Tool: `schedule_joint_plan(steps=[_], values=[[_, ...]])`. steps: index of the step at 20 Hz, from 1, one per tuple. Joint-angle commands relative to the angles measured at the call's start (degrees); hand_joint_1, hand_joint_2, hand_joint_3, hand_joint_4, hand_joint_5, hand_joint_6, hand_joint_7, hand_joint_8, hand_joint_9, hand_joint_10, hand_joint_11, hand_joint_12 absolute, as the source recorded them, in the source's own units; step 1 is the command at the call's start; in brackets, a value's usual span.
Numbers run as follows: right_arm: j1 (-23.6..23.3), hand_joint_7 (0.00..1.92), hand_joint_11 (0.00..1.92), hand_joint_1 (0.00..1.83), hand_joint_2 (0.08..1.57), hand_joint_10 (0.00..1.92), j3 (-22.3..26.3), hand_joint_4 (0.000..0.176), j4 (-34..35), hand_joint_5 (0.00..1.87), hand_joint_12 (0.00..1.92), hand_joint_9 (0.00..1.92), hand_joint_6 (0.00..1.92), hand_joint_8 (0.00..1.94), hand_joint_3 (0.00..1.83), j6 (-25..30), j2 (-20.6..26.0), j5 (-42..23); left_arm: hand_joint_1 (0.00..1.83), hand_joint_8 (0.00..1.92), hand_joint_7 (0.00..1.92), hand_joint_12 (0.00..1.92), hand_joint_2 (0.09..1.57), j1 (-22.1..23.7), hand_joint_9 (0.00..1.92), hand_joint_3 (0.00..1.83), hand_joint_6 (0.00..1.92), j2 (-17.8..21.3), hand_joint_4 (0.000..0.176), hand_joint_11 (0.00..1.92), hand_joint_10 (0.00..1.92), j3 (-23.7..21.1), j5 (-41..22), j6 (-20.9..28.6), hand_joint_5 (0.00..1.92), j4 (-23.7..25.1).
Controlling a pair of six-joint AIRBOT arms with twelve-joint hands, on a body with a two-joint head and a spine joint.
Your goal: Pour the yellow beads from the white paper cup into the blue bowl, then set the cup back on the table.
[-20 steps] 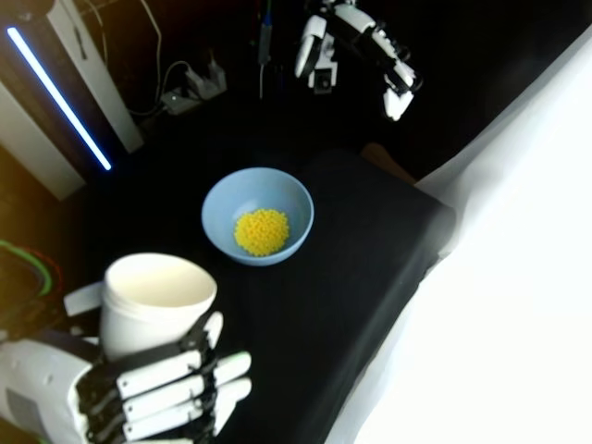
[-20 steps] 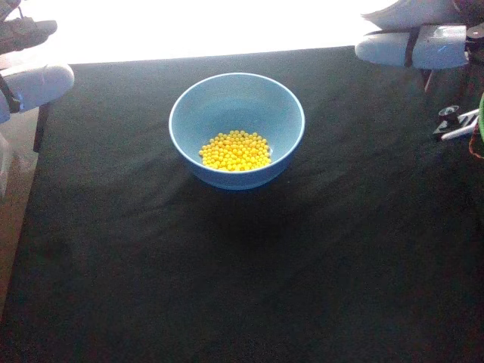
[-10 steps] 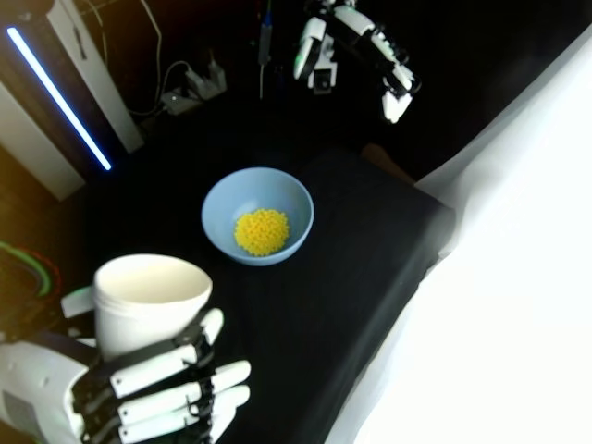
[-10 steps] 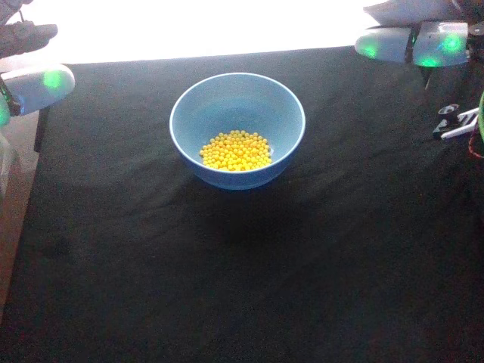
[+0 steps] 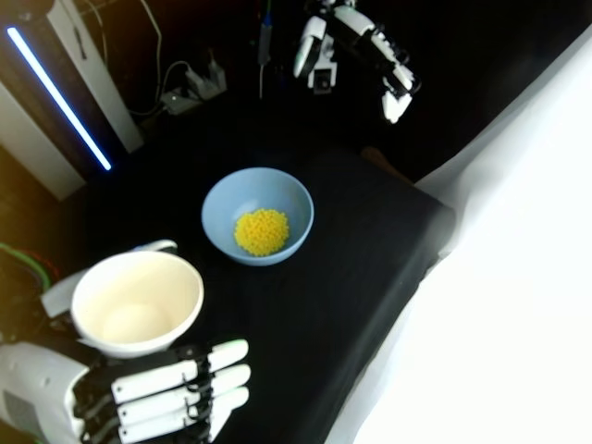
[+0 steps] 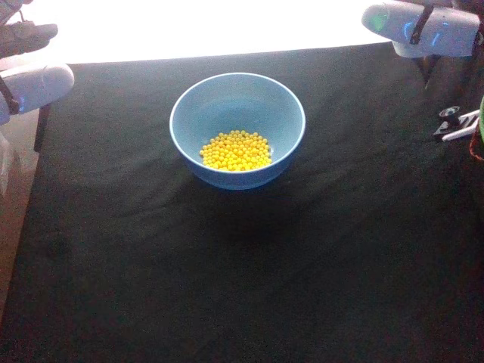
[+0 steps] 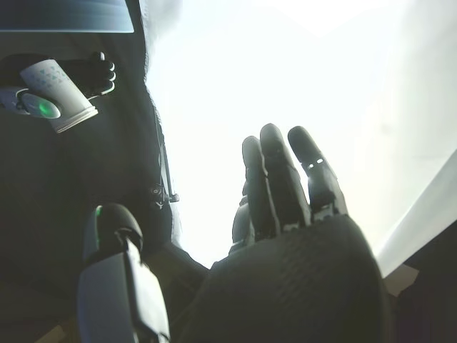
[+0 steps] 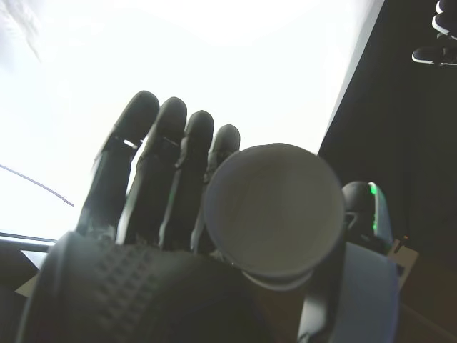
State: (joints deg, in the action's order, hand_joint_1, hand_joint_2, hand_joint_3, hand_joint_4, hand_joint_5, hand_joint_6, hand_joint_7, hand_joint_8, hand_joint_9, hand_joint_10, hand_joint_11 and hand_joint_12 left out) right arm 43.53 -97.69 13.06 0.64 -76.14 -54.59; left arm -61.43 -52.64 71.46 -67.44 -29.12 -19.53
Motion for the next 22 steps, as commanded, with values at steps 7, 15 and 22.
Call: schedule_joint_plan(steps=[7, 15, 22], values=[[1.2, 0.64, 0.26, 0.23, 0.92, 0.00, -0.1, 0.071, 1.3, 0.40, 1.01, 0.63, 0.00, 0.00, 0.00, 0.7, 0.6, -7.0, 0.38, 0.00, 0.50, 1.18, 0.94, 0.3, 0.50, 0.01, 0.00, 0.2, 0.071, 0.00, 0.00, 0.1, -7.1, 0.4, 0.09, -0.9], [4.4, 0.41, 0.00, 0.00, 0.84, 0.00, -0.1, 0.176, 3.6, 0.05, 1.10, 0.36, 0.00, 0.00, 0.00, -2.8, 0.4, -6.3, 0.35, 0.00, 0.50, 1.21, 0.93, -0.4, 0.52, 0.00, 0.00, 0.4, 0.073, 0.00, 0.01, -0.2, -7.3, 0.5, 0.08, -1.2], [5.4, 0.37, 0.00, 0.00, 0.88, 0.01, -1.0, 0.176, 0.4, 0.07, 0.85, 0.32, 0.01, 0.00, 0.00, -9.6, 0.0, -3.0, 0.36, 0.01, 0.51, 1.16, 0.93, -1.4, 0.51, 0.00, 0.01, 0.2, 0.092, 0.04, 0.00, -0.2, -7.4, 0.5, 0.11, -1.2]])
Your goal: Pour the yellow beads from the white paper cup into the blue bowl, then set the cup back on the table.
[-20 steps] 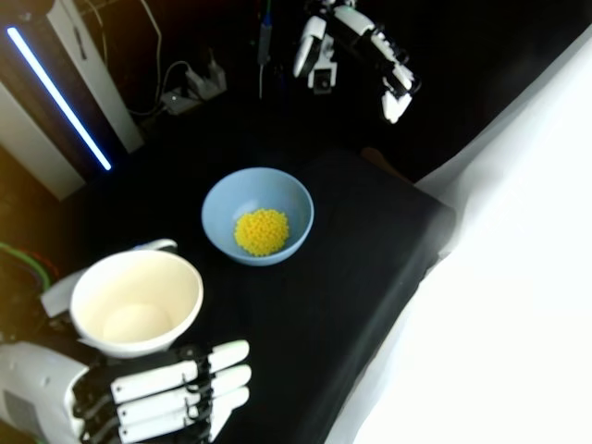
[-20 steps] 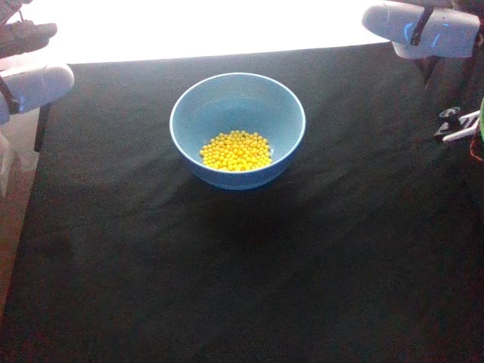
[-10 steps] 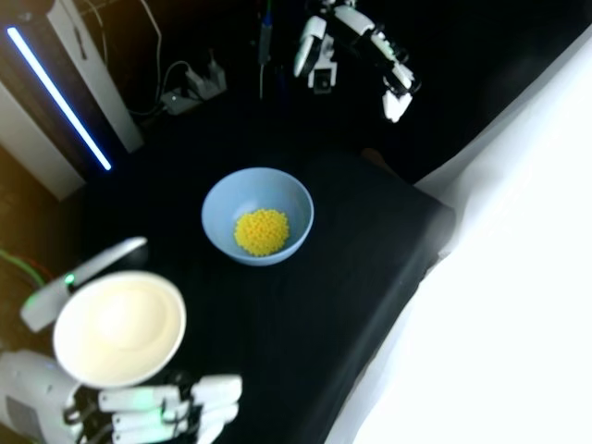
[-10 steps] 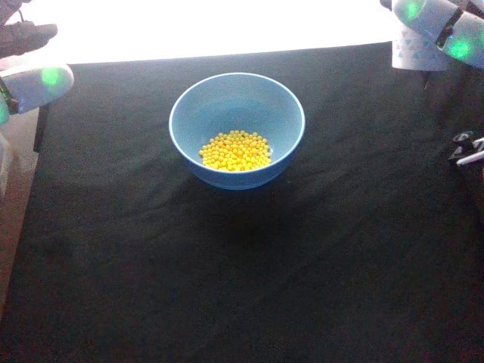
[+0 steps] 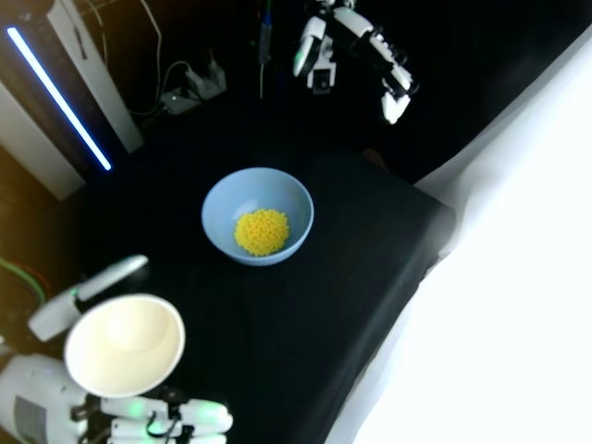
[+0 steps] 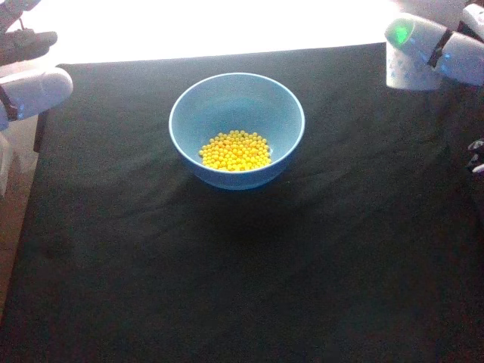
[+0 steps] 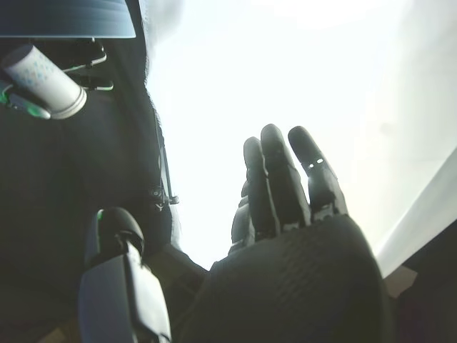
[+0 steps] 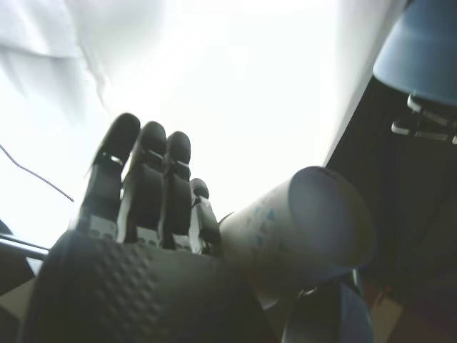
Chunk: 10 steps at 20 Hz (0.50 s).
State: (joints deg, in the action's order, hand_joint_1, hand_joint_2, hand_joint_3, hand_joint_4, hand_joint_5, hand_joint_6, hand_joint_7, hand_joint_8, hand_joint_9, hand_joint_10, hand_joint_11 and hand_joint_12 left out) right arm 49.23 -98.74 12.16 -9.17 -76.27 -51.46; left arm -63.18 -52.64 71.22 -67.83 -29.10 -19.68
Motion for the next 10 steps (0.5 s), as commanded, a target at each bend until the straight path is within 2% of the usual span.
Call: schedule_joint_plan(steps=[1, 2, 4, 6, 7, 8, 9, 10], values=[[0.1, 0.35, 0.00, 0.00, 0.93, 0.01, -0.6, 0.176, 0.8, 0.08, 0.72, 0.30, 0.00, 0.00, 0.01, 0.2, -0.6, -5.7, 0.37, 0.00, 0.53, 1.19, 0.93, 0.2, 0.52, 0.00, 0.00, 0.2, 0.098, 0.03, 0.00, 0.1, -7.0, 0.5, 0.12, -1.1], [0.6, 0.34, 0.00, 0.01, 0.93, 0.01, -1.3, 0.176, 0.7, 0.07, 0.67, 0.30, 0.00, 0.00, 0.00, 0.2, -1.1, -5.5, 0.37, 0.00, 0.53, 1.20, 0.92, 0.1, 0.52, 0.00, 0.00, 0.1, 0.100, 0.03, 0.00, 0.1, -6.8, 0.5, 0.12, -1.1], [1.6, 0.32, 0.00, 0.08, 0.95, 0.00, -2.5, 0.176, 0.7, 0.07, 0.57, 0.29, 0.00, 0.00, 0.00, 0.2, -2.0, -5.5, 0.37, 0.01, 0.54, 1.20, 0.93, 0.1, 0.54, 0.00, 0.00, 0.0, 0.077, 0.03, 0.01, 0.2, -6.3, 0.5, 0.11, -1.0], [2.8, 0.30, 0.00, 0.11, 0.91, 0.00, -3.6, 0.176, 0.7, 0.09, 0.60, 0.27, 0.00, 0.00, 0.00, 0.2, -2.6, -4.9, 0.37, 0.00, 0.54, 1.22, 0.94, 0.0, 0.54, 0.00, 0.00, -0.5, 0.070, 0.01, 0.01, 0.6, -5.5, 0.5, 0.10, -0.7], [3.5, 0.30, 0.00, 0.15, 0.90, 0.00, -4.3, 0.176, 0.7, 0.09, 0.50, 0.27, 0.00, 0.00, 0.00, 0.0, -2.9, -4.8, 0.37, 0.00, 0.53, 1.23, 0.95, 0.0, 0.53, 0.00, 0.00, -0.9, 0.064, 0.00, 0.00, 0.9, -4.9, 0.5, 0.09, -0.4], [3.9, 0.31, 0.00, 0.14, 0.91, 0.00, -5.0, 0.176, 0.7, 0.09, 0.32, 0.26, 0.00, 0.00, 0.00, 0.0, -3.4, -4.6, 0.36, 0.00, 0.54, 1.23, 0.95, 0.0, 0.54, 0.00, 0.00, -1.1, 0.078, 0.00, 0.01, 1.1, -4.5, 0.5, 0.09, -0.3], [4.1, 0.29, 0.00, 0.16, 0.93, 0.01, -5.7, 0.176, 0.7, 0.13, 0.38, 0.28, 0.00, 0.00, 0.00, 0.0, -3.9, -4.3, 0.37, 0.00, 0.53, 1.22, 0.94, -0.1, 0.52, 0.00, 0.00, -1.4, 0.077, 0.00, 0.00, 1.3, -4.1, 0.5, 0.09, -0.1], [4.4, 0.31, 0.00, 0.20, 0.94, 0.01, -6.4, 0.159, 0.7, 0.16, 0.55, 0.32, 0.00, 0.00, 0.00, 0.0, -4.5, -3.9, 0.37, 0.00, 0.53, 1.22, 0.93, -0.3, 0.51, 0.00, 0.00, -1.6, 0.075, 0.00, 0.00, 1.4, -3.9, 0.5, 0.09, -0.1]])
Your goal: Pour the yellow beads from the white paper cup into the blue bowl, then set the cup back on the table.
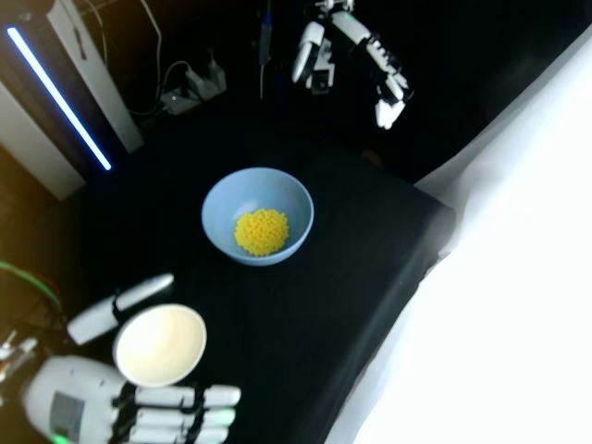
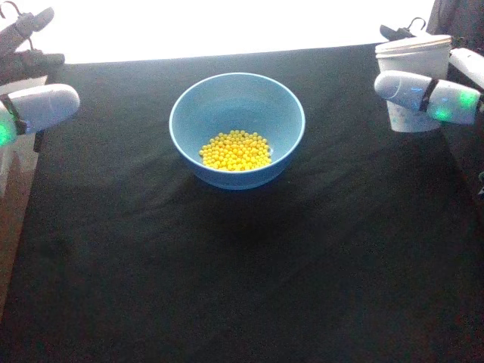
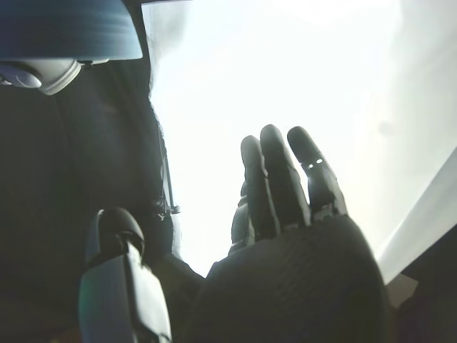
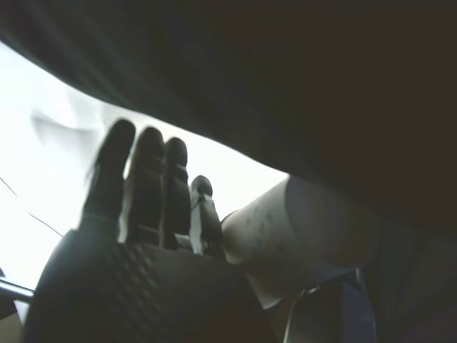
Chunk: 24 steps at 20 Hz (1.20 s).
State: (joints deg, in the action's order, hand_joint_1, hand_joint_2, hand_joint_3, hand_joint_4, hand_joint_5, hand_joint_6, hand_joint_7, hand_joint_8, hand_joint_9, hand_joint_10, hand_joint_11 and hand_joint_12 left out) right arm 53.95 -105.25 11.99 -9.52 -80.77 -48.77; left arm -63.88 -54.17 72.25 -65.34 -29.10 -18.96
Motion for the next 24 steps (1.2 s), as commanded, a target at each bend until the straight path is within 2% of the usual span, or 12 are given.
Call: schedule_joint_plan(steps=[1, 3, 5, 6, 7, 9, 13, 15, 16, 17, 18, 24], values=[[-0.2, 0.33, 0.00, 0.23, 0.92, 0.01, -0.3, 0.173, 0.9, 0.18, 0.58, 0.33, 0.01, 0.01, 0.00, 0.4, -0.5, -6.4, 0.37, 0.00, 0.54, 1.22, 0.92, 0.2, 0.51, 0.00, 0.00, -0.2, 0.064, 0.00, 0.00, 0.5, -6.4, 0.5, 0.09, -0.8], [0.3, 0.30, 0.00, 0.25, 0.83, 0.01, -0.4, 0.176, 0.8, 0.14, 0.25, 0.26, 0.00, 0.01, 0.00, 0.4, -0.8, -6.3, 0.37, 0.00, 0.55, 1.20, 0.92, 0.2, 0.54, 0.00, 0.00, -0.3, 0.056, 0.01, 0.01, 0.6, -6.4, 0.5, 0.10, -0.7], [0.7, 0.24, 0.00, 0.25, 0.90, 0.00, -0.5, 0.171, 0.8, 0.04, 0.26, 0.22, 0.00, 0.00, 0.00, 0.4, -1.0, -6.1, 0.37, 0.00, 0.54, 1.08, 0.93, 0.2, 0.53, 0.00, 0.00, -0.5, 0.060, 0.06, 0.00, 0.7, -6.4, 0.5, 0.11, -0.5], [0.8, 0.18, 0.00, 0.21, 0.94, 0.00, -0.5, 0.155, 0.8, 0.01, 0.29, 0.19, 0.00, 0.00, 0.01, 0.4, -1.0, -6.0, 0.37, 0.00, 0.55, 1.07, 0.94, 0.2, 0.54, 0.00, 0.00, -0.5, 0.065, 0.07, 0.00, 0.7, -6.4, 0.5, 0.12, -0.5], [0.9, 0.06, 0.00, 0.23, 0.96, 0.00, -0.5, 0.143, 0.8, 0.00, 0.06, 0.05, 0.00, 0.00, 0.01, 0.4, -1.0, -5.9, 0.35, 0.00, 0.56, 1.10, 0.95, 0.2, 0.55, 0.00, 0.00, -0.6, 0.065, 0.07, 0.00, 0.7, -6.4, 0.5, 0.12, -0.5], [0.9, 0.03, 0.00, 0.29, 0.95, 0.01, -0.5, 0.155, 0.8, 0.00, 0.00, 0.04, 0.00, 0.00, 0.01, 0.4, -1.0, -6.0, 0.35, 0.00, 0.55, 1.11, 0.95, 0.2, 0.55, 0.00, 0.00, -0.8, 0.063, 0.06, 0.00, 0.8, -6.4, 0.5, 0.11, -0.5], [0.9, 0.11, 0.10, 0.35, 0.93, 0.01, -0.8, 0.155, 0.9, 0.00, 0.08, 0.15, 0.00, 0.01, 0.00, 0.4, -1.2, -6.0, 0.37, 0.00, 0.55, 1.03, 0.94, 0.2, 0.54, 0.00, 0.00, -1.1, 0.057, 0.10, 0.00, 1.0, -6.2, 0.5, 0.11, -0.5], [0.9, 0.22, 0.00, 0.36, 0.89, 0.00, -0.9, 0.156, 0.7, 0.00, 0.50, 0.24, 0.00, 0.01, 0.00, 0.5, -1.4, -6.1, 0.37, 0.00, 0.55, 1.06, 0.93, 0.2, 0.54, 0.00, 0.00, -1.2, 0.044, 0.08, 0.00, 1.1, -6.2, 0.5, 0.10, -0.5], [0.9, 0.25, 0.00, 0.38, 0.88, 0.01, -0.9, 0.158, 0.4, 0.00, 0.61, 0.27, 0.00, 0.01, 0.00, 1.2, -1.5, -6.2, 0.38, 0.00, 0.56, 1.10, 0.93, 0.2, 0.54, 0.00, 0.00, -1.2, 0.040, 0.06, 0.00, 1.1, -6.2, 0.5, 0.10, -0.5], [0.9, 0.25, 0.00, 0.38, 0.88, 0.00, -0.9, 0.137, 0.1, 0.02, 0.78, 0.32, 0.00, 0.00, 0.00, 1.9, -1.5, -6.5, 0.38, 0.00, 0.55, 1.11, 0.93, 0.2, 0.55, 0.00, 0.00, -1.3, 0.035, 0.06, 0.00, 1.2, -6.2, 0.5, 0.09, -0.5], [0.9, 0.22, 0.00, 0.43, 0.88, 0.00, -0.8, 0.144, -0.2, 0.06, 0.85, 0.32, 0.00, 0.00, 0.00, 2.5, -1.3, -7.0, 0.39, 0.00, 0.56, 1.11, 0.93, 0.2, 0.55, 0.00, 0.00, -1.3, 0.038, 0.06, 0.00, 1.2, -6.3, 0.5, 0.10, -0.5], [1.3, 0.34, 0.00, 0.49, 0.98, 0.03, 0.8, 0.135, -0.8, 0.20, 0.71, 0.41, 0.01, 0.01, 0.01, 2.6, -0.5, -7.6, 0.39, 0.00, 0.54, 1.19, 0.92, 0.1, 0.54, 0.00, 0.00, -1.5, 0.070, 0.01, 0.00, 1.2, -6.4, 0.5, 0.12, -0.5]])
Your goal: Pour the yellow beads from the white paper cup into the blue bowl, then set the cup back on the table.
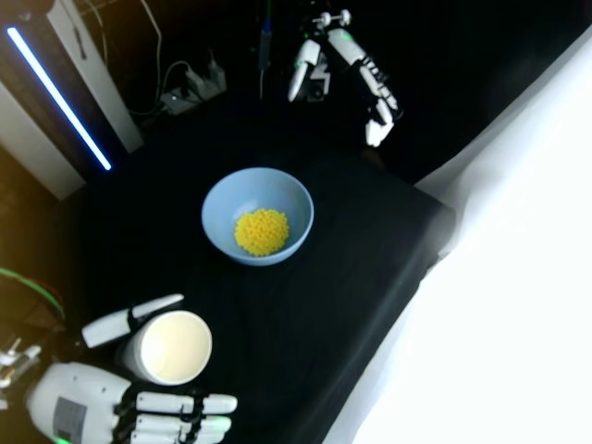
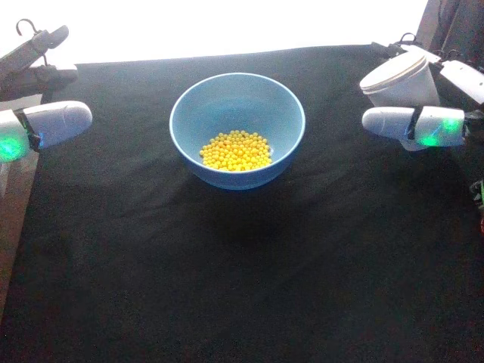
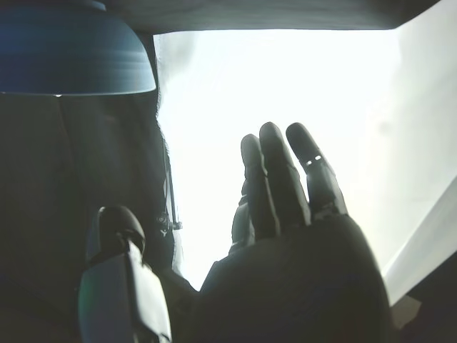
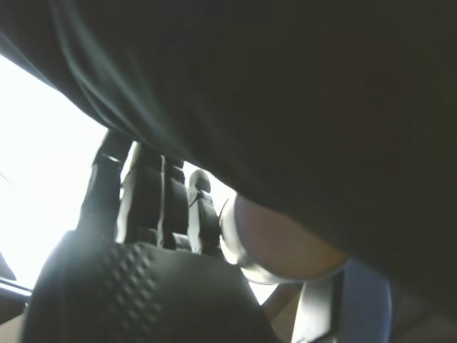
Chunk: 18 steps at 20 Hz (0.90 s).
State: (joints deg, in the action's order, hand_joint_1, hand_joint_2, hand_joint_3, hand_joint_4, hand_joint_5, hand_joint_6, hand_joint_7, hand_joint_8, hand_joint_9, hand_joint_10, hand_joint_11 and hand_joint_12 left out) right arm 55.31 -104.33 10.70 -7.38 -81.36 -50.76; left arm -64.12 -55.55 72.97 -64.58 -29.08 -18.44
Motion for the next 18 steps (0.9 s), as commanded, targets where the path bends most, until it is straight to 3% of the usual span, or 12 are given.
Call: schedule_joint_plan(steps=[1, 2, 3, 4, 6, 8, 9, 10, 11, 12, 15, 18], values=[[0.1, 0.30, 0.00, 0.46, 1.00, 0.01, 0.2, 0.137, 0.5, 0.19, 0.68, 0.38, 0.00, 0.00, 0.01, 0.5, 0.2, -5.8, 0.39, 0.00, 0.54, 1.19, 0.92, 0.3, 0.54, 0.00, 0.00, -0.1, 0.064, 0.00, 0.00, 0.5, -7.1, 0.5, 0.11, -1.0], [0.2, 0.31, 0.00, 0.41, 1.02, 0.01, 0.4, 0.113, 0.5, 0.20, 0.79, 0.39, 0.00, 0.00, 0.00, 0.5, 0.3, -6.0, 0.40, 0.00, 0.55, 1.20, 0.92, 0.3, 0.55, 0.00, 0.00, -0.1, 0.059, 0.01, 0.00, 0.5, -7.1, 0.5, 0.12, -1.0], [0.3, 0.30, 0.00, 0.40, 1.02, 0.00, 0.6, 0.116, 0.5, 0.18, 0.64, 0.34, 0.00, 0.00, 0.00, 0.5, 0.4, -6.2, 0.39, 0.00, 0.55, 1.22, 0.92, 0.3, 0.56, 0.00, 0.00, -0.1, 0.042, 0.03, 0.01, 0.5, -7.2, 0.5, 0.12, -1.0], [0.3, 0.30, 0.00, 0.40, 1.02, 0.00, 0.9, 0.116, 0.5, 0.18, 0.64, 0.34, 0.00, 0.00, 0.00, 0.5, 0.5, -6.4, 0.39, 0.00, 0.55, 1.22, 0.92, 0.3, 0.56, 0.00, 0.00, -0.1, 0.042, 0.03, 0.01, 0.5, -7.3, 0.5, 0.12, -1.1], [0.4, 0.34, 0.00, 0.40, 1.05, 0.01, 1.5, 0.108, 0.5, 0.16, 0.61, 0.37, 0.00, 0.01, 0.00, 0.5, 0.8, -6.5, 0.39, 0.00, 0.56, 1.27, 0.92, 0.3, 0.57, 0.00, 0.00, -0.1, 0.023, 0.03, 0.01, 0.5, -7.4, 0.5, 0.12, -1.1], [0.5, 0.36, 0.00, 0.46, 1.03, 0.01, 2.2, 0.108, 0.5, 0.19, 0.59, 0.38, 0.01, 0.01, 0.00, 0.5, 1.2, -6.9, 0.38, 0.00, 0.56, 1.27, 0.91, 0.3, 0.58, 0.00, 0.00, -0.1, 0.025, 0.03, 0.01, 0.5, -7.4, 0.6, 0.12, -1.1], [0.5, 0.33, 0.00, 0.45, 0.97, 0.00, 2.4, 0.119, 0.4, 0.18, 0.57, 0.34, 0.00, 0.00, 0.00, 0.5, 1.4, -7.0, 0.38, 0.00, 0.53, 1.25, 0.90, 0.3, 0.55, 0.00, 0.00, -0.1, 0.045, 0.00, 0.00, 0.5, -7.4, 0.6, 0.11, -1.1], [0.5, 0.33, 0.00, 0.45, 0.97, 0.00, 2.5, 0.119, 0.3, 0.18, 0.57, 0.34, 0.00, 0.00, 0.00, 0.5, 1.6, -7.1, 0.38, 0.00, 0.53, 1.25, 0.90, 0.3, 0.55, 0.00, 0.00, -0.1, 0.045, 0.00, 0.00, 0.5, -7.4, 0.6, 0.11, -1.1], [0.5, 0.33, 0.00, 0.41, 0.93, 0.01, 2.9, 0.133, 0.3, 0.18, 0.66, 0.38, 0.00, 0.00, 0.00, 0.5, 1.9, -7.2, 0.39, 0.00, 0.53, 1.23, 0.92, 0.3, 0.54, 0.00, 0.00, -0.1, 0.038, 0.00, 0.00, 0.4, -7.5, 0.6, 0.11, -1.1], [0.5, 0.26, 0.00, 0.37, 0.90, 0.00, 3.3, 0.145, 0.1, 0.13, 0.61, 0.30, 0.00, 0.00, 0.00, 0.5, 2.4, -7.3, 0.38, 0.01, 0.55, 1.25, 0.93, 0.3, 0.56, 0.00, 0.00, -0.1, 0.022, 0.02, 0.01, 0.4, -7.5, 0.6, 0.11, -1.2], [0.5, 0.27, 0.00, 0.38, 0.87, 0.00, 4.3, 0.152, -0.1, 0.13, 0.54, 0.29, 0.00, 0.00, 0.00, 0.4, 3.5, -7.3, 0.38, 0.00, 0.54, 1.22, 0.93, 0.3, 0.55, 0.00, 0.00, -0.1, 0.024, 0.00, 0.00, 0.3, -7.7, 0.6, 0.11, -1.3], [0.4, 0.21, 0.00, 0.35, 0.89, 0.00, 4.2, 0.173, -0.7, 0.11, 0.51, 0.28, 0.00, 0.00, 0.00, 0.4, 2.7, -7.3, 0.38, 0.00, 0.54, 1.15, 0.94, 0.4, 0.55, 0.00, 0.00, -0.1, 0.041, 0.00, 0.00, 0.3, -7.8, 0.6, 0.11, -1.3]])
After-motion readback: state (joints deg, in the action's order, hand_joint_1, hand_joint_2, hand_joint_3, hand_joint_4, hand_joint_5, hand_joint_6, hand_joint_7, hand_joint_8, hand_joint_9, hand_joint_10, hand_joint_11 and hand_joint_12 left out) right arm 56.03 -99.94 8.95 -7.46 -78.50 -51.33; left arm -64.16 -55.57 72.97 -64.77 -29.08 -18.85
